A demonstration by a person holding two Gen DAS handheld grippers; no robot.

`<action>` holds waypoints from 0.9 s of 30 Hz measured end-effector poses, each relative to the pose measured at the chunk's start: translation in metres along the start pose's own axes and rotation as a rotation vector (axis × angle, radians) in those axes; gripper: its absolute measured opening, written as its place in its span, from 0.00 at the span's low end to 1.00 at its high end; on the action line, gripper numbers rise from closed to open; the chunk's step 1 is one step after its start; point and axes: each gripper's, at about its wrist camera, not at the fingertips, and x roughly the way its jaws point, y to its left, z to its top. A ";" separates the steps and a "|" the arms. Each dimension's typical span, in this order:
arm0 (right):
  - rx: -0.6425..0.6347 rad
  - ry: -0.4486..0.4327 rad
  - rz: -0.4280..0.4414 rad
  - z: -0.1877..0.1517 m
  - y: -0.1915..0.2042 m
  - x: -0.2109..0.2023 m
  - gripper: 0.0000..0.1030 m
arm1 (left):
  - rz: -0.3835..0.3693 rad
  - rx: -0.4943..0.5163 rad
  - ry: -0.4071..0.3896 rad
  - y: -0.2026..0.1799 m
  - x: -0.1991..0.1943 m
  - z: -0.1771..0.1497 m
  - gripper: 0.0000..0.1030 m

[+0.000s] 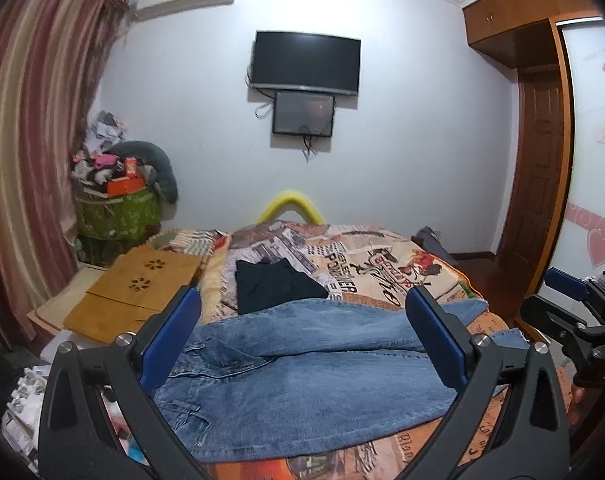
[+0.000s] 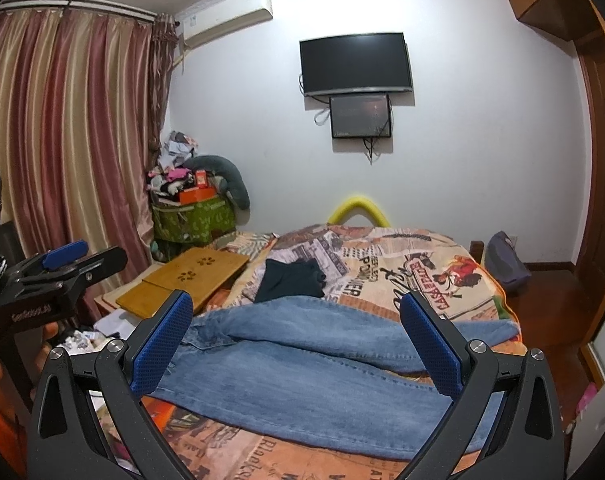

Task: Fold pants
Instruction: 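Lower the left tool to the jeans waistband while the right tool lowers to the leg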

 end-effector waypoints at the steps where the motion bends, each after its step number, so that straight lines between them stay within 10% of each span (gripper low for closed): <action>1: 0.001 0.013 -0.005 0.000 -0.004 0.007 1.00 | 0.013 -0.004 0.015 0.004 0.012 0.000 1.00; 15: -0.028 0.156 -0.040 -0.009 -0.059 0.129 1.00 | 0.093 0.015 0.315 0.071 0.185 -0.019 1.00; 27: -0.089 0.470 -0.005 -0.037 -0.120 0.269 0.99 | 0.156 -0.120 0.675 0.176 0.350 -0.077 1.00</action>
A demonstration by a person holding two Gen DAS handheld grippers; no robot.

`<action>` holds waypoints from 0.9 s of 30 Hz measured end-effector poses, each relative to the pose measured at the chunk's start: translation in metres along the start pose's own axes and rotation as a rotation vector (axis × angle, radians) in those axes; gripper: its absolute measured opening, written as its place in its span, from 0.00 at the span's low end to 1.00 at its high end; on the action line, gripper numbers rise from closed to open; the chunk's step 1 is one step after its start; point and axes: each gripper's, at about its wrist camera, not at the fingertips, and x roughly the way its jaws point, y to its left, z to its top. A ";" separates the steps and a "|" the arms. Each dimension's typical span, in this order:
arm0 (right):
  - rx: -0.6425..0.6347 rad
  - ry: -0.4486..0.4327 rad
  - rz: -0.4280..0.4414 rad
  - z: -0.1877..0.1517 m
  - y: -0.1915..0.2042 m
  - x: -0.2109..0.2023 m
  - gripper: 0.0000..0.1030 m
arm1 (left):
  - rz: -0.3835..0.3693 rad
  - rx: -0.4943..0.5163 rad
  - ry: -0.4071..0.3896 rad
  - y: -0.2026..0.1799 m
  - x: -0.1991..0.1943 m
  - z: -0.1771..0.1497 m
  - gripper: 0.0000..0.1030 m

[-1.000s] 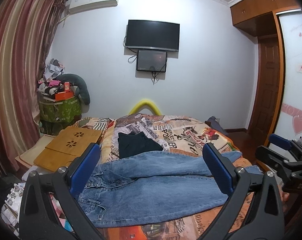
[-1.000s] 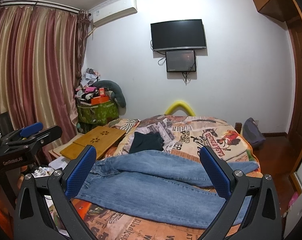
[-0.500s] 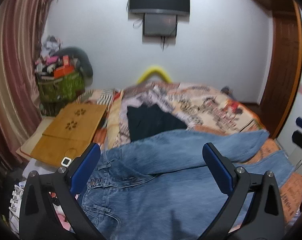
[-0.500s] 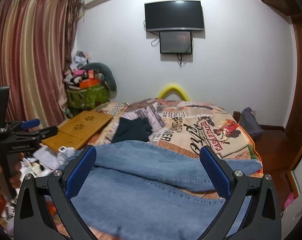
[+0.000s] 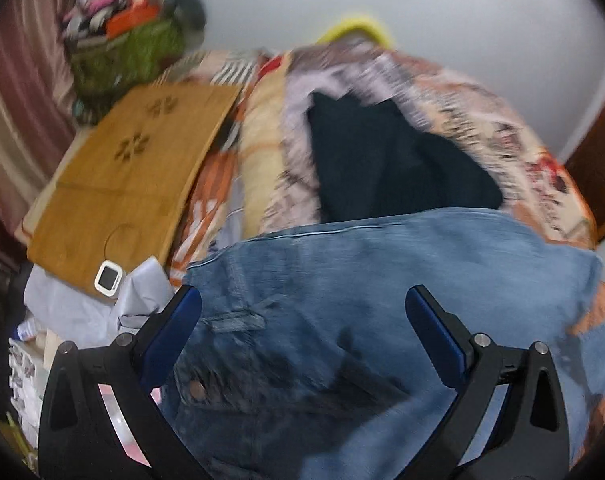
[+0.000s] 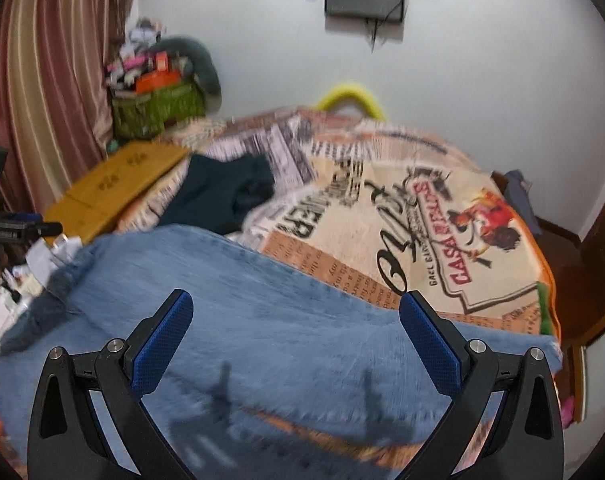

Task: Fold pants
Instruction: 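Lower the left tool to the jeans waistband while the right tool lowers to the leg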

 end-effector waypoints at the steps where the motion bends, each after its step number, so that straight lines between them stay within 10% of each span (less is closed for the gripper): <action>1: -0.006 0.024 0.008 0.003 -0.002 0.009 0.98 | 0.016 -0.007 0.022 0.005 0.013 0.003 0.97; 12: -0.034 0.221 0.135 0.022 -0.018 0.096 0.89 | 0.074 -0.008 0.247 0.033 0.118 0.021 0.70; 18: -0.076 0.261 0.212 0.023 -0.005 0.116 0.79 | 0.109 -0.051 0.252 0.042 0.137 0.009 0.70; 27: -0.084 0.223 0.212 0.016 -0.005 0.122 0.67 | 0.028 -0.107 0.226 0.050 0.138 0.003 0.41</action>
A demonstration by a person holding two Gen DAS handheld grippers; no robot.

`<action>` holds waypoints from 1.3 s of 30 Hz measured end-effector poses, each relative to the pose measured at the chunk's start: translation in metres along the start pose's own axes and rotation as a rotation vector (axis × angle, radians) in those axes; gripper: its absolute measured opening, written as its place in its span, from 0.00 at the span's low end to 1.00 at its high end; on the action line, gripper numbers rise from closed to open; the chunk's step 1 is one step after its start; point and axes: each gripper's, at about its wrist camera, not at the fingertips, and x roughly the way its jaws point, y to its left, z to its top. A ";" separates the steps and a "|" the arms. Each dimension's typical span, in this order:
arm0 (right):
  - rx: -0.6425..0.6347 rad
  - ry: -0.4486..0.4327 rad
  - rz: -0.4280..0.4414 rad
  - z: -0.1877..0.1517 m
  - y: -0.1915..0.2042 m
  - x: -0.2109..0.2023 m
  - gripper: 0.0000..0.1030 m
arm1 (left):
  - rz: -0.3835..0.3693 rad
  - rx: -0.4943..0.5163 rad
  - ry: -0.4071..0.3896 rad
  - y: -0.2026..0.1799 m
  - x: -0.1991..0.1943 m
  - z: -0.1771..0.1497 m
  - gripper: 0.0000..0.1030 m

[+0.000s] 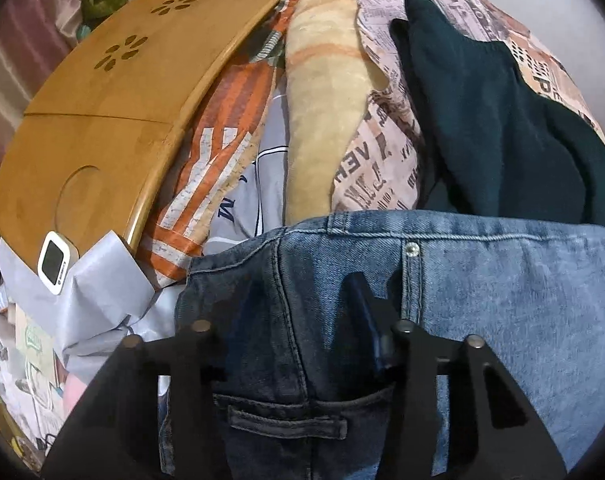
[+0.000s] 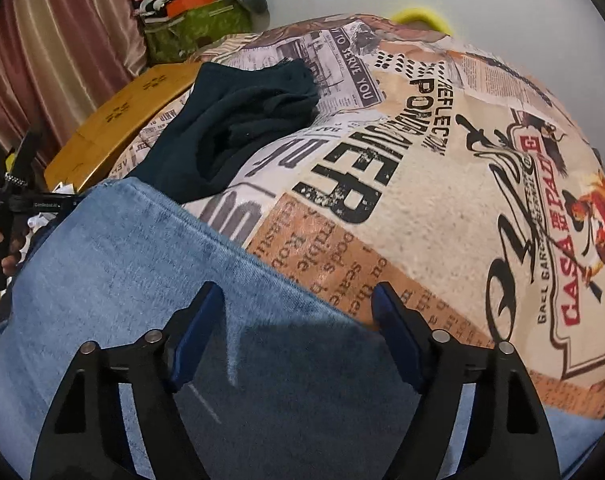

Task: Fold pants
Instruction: 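Lower the left tool to the jeans waistband while the right tool lowers to the leg, then grasp the jeans with the left tool while the right tool grasps the leg hem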

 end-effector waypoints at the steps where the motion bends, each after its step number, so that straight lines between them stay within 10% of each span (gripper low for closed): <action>1: 0.002 -0.006 0.002 -0.002 0.000 -0.001 0.63 | 0.007 0.007 -0.003 -0.002 -0.001 -0.001 0.35; 3: -0.002 -0.011 -0.001 -0.006 0.001 -0.002 0.55 | 0.092 0.030 -0.009 -0.009 -0.003 -0.003 0.17; 7: -0.022 -0.016 -0.019 -0.010 0.006 -0.007 0.16 | 0.118 0.052 -0.031 -0.013 -0.009 -0.001 0.11; 10: -0.010 -0.024 -0.029 -0.013 0.010 -0.010 0.08 | 0.125 0.059 -0.051 -0.013 -0.018 -0.001 0.07; 25: -0.008 -0.223 -0.076 -0.033 0.051 -0.116 0.06 | 0.008 0.131 -0.301 -0.022 -0.170 -0.056 0.05; 39: -0.064 -0.223 -0.058 -0.114 0.115 -0.169 0.06 | -0.002 0.154 -0.358 0.001 -0.233 -0.157 0.05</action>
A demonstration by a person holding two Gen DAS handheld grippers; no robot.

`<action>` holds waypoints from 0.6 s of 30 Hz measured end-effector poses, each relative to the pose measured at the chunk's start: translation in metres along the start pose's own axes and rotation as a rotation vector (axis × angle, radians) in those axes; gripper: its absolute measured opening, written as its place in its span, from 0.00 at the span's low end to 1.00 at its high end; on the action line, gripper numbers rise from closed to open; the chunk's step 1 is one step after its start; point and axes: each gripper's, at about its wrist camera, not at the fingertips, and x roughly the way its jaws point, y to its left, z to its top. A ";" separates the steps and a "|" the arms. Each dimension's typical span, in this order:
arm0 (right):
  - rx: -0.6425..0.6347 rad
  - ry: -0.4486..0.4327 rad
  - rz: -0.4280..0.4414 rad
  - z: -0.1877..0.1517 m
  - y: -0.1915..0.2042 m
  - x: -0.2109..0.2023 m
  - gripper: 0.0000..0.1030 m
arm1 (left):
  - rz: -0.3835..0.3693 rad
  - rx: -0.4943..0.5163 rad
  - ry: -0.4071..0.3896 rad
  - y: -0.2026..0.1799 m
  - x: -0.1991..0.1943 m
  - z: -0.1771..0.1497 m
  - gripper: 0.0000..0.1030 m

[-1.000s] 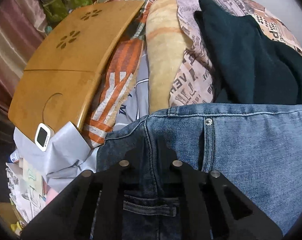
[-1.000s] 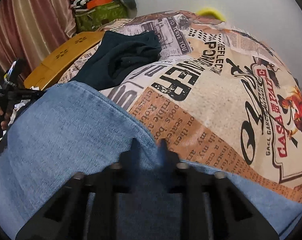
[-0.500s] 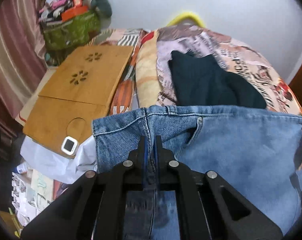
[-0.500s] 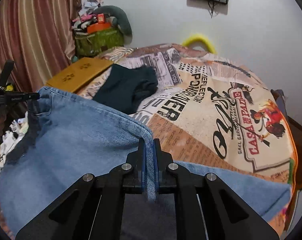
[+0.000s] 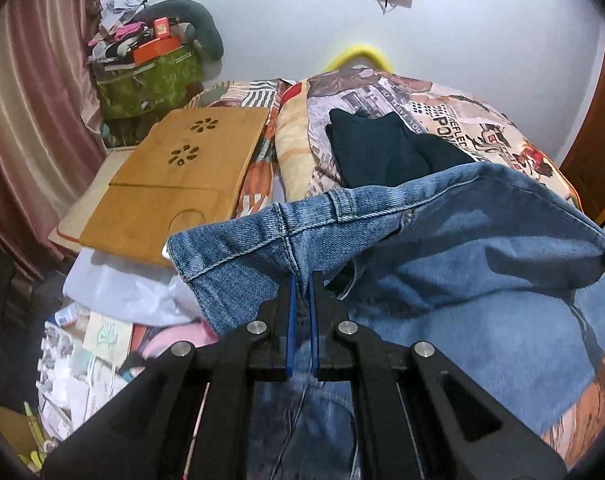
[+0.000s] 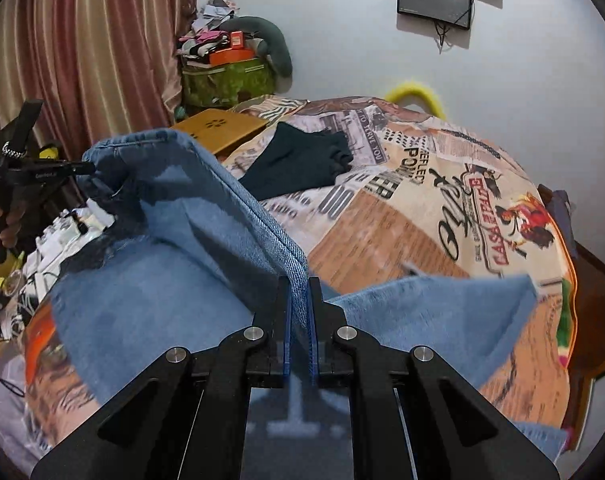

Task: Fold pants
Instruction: 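Grasp the jeans with the left tool while the right tool grasps the leg hem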

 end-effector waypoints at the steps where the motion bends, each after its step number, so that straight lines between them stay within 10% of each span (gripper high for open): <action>1: 0.005 0.001 0.003 -0.005 0.002 -0.003 0.06 | 0.003 -0.002 0.004 0.002 -0.004 -0.006 0.05; 18: 0.048 0.073 0.009 -0.068 0.033 -0.007 0.06 | -0.022 -0.110 0.163 0.031 0.000 -0.115 0.04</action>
